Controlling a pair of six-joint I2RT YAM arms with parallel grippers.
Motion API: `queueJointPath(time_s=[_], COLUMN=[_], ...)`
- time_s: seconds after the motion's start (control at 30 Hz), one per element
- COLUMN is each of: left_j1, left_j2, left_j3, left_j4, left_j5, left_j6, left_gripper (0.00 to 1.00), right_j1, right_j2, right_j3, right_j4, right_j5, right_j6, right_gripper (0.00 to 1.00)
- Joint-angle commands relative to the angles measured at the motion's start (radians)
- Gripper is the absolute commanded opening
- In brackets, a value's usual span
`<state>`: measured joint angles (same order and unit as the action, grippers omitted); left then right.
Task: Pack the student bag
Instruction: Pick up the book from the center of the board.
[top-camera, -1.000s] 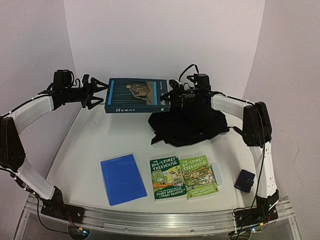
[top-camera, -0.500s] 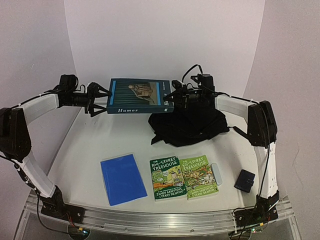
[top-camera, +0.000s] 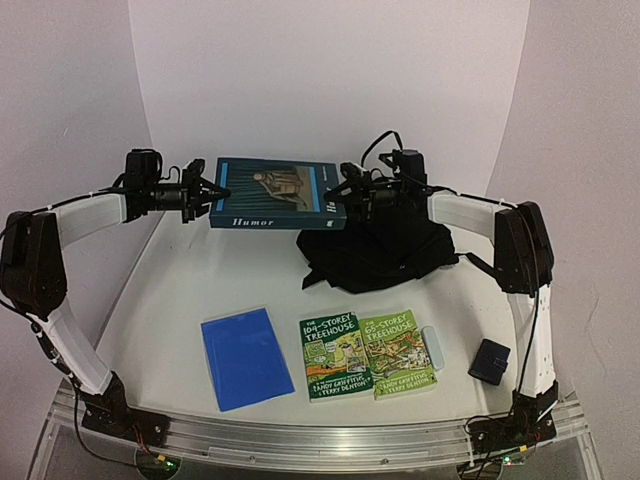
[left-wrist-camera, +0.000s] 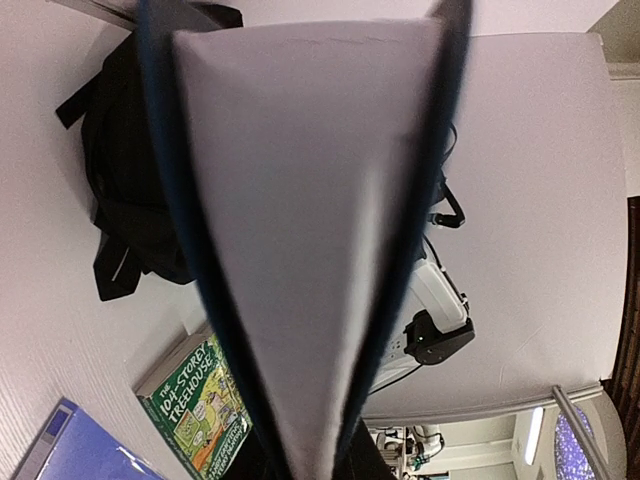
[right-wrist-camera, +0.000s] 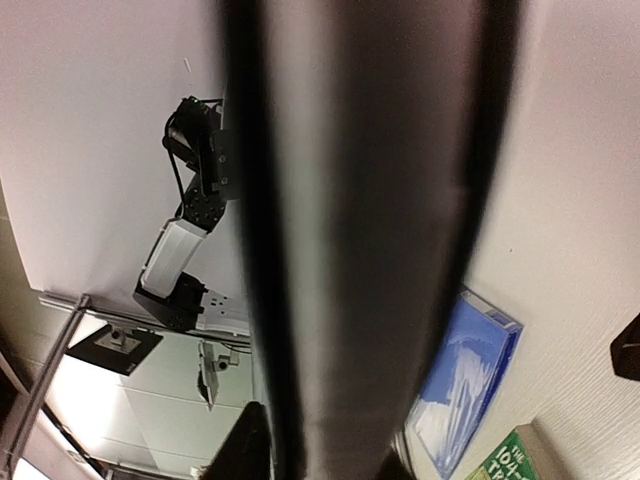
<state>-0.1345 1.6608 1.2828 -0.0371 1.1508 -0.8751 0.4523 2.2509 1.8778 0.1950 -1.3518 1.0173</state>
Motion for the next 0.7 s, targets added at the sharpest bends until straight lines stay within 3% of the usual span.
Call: queueJointPath(time_s=[0.0,0.13,0.23,0.27,0.33,0.43,0.53,0.67], left_j1=[-0.006,0.014,0.036,0.043,0.057,0.068,0.073,0.075], left_j2=[-0.006,-0.016,-0.033,-0.039,-0.057,-0.081,-0.088,-0.108], left_j3=[-0.012,-0.023,-0.024,-0.028,-0.028,-0.022,-0.016,-0.035], left_j4=[0.109,0.120,0.087,0.083,0.058,0.007,-0.049,-0.079], left_j5=[0.014,-0.082,-0.187,-0.221,-0.292,-0.367,-0.407,-0.449], left_j6=[-0.047,-0.082,-0.094,-0.103,-0.107,-0.097,-0.081,-0.077], left_gripper=[0.10,0.02,0.00,0.00,0.00,0.00,0.00,0.00], right_j1=[-0.005,-0.042,-0.063,-0.061,-0.060,-0.041,0.012,0.073], right_j2=[-0.042,-0.034,-0.030,-0.033,-0.028,-0.013,0.033,0.067], right_j3=[0.029,0.037,0.164,0.196,0.234,0.270,0.329,0.340], right_j4=[0.061,-0.006,-0.506,-0.578,-0.676,-0.765,-0.881,-0.987], right_j5=[0.013,0.122,0.409,0.490,0.648,0.786,0.873,0.949], right_j6=[-0.006,-0.086,-0.493,-0.597,-0.717,-0.879,-1.086,-1.281], right_gripper=[0.56,0.82,0.93,0.94,0.93,0.84,0.73,0.70])
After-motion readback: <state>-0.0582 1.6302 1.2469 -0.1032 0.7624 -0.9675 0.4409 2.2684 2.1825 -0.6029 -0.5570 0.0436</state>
